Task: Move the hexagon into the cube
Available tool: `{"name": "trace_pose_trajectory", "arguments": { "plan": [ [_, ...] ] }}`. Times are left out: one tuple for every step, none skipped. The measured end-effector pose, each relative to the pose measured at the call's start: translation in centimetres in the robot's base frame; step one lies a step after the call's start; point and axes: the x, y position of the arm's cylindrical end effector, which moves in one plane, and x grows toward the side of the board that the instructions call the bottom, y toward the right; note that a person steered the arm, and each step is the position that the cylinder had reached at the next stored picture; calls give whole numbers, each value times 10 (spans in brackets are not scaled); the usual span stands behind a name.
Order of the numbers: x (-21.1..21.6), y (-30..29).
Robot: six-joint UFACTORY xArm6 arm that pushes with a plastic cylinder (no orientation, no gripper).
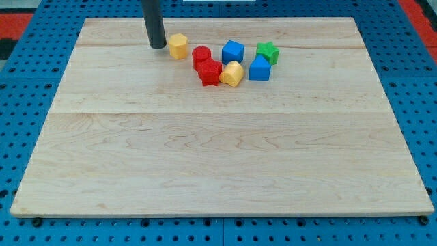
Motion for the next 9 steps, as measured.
{"name": "trace_pose_trajectory", "arguments": {
  "plan": [
    [0,11],
    [0,32],
    [0,60],
    [0,83],
    [0,84],
    [-15,20],
    [-35,-68],
    [-38,-180],
    [-33,-185]
  ]
}}
